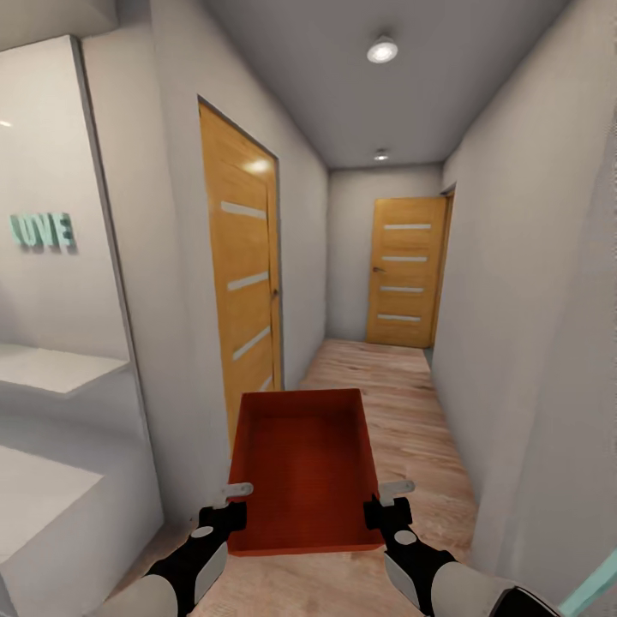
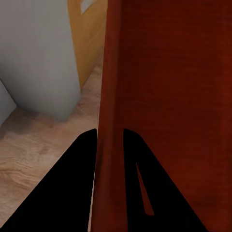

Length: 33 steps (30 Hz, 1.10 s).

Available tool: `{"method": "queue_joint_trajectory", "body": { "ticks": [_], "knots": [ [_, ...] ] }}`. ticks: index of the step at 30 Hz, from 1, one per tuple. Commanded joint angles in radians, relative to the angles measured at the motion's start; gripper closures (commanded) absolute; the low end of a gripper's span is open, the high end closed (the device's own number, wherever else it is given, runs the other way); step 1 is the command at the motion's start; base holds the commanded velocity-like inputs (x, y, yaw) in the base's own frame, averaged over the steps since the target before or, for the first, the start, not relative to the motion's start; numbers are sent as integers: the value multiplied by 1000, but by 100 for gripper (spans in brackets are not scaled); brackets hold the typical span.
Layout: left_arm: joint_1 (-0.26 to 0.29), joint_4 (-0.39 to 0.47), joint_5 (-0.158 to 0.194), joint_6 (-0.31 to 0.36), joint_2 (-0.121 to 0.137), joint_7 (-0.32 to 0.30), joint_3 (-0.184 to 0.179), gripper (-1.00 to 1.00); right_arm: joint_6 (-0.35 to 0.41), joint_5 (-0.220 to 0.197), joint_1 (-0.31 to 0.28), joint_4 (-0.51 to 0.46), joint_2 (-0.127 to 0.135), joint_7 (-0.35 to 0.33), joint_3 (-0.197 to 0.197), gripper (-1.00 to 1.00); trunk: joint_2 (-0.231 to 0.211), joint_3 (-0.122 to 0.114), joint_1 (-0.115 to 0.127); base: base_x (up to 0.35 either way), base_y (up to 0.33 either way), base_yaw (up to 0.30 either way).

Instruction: Move the two storage containers from the living room to the garage. In the garage, place one container on the floor and stack the other container on top of it (either order is fine).

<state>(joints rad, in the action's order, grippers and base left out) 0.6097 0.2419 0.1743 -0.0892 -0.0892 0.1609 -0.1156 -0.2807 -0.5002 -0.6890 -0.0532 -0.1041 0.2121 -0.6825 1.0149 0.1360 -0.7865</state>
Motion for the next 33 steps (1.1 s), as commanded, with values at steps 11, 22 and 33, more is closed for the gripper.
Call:
{"method": "queue_joint_trajectory", "body": {
  "ticks": [11, 22, 33],
  "knots": [
    [-1, 2, -6, -15, 5, 31, -22, 100, 5, -7, -1, -1, -1, -3, 77, 100, 1, 1, -1, 322, 140, -282],
    [0, 2, -6, -15, 5, 31, -22, 100, 5, -6, -1, -1, -1, -3, 77, 100, 1, 1, -1, 322, 120, -282],
    [0, 2, -6, -15, 5, 33, -21, 100, 6, -6, -1, -1, -2, -3, 77, 100, 1, 1, -1, 322, 79, -236]
  ]
}}
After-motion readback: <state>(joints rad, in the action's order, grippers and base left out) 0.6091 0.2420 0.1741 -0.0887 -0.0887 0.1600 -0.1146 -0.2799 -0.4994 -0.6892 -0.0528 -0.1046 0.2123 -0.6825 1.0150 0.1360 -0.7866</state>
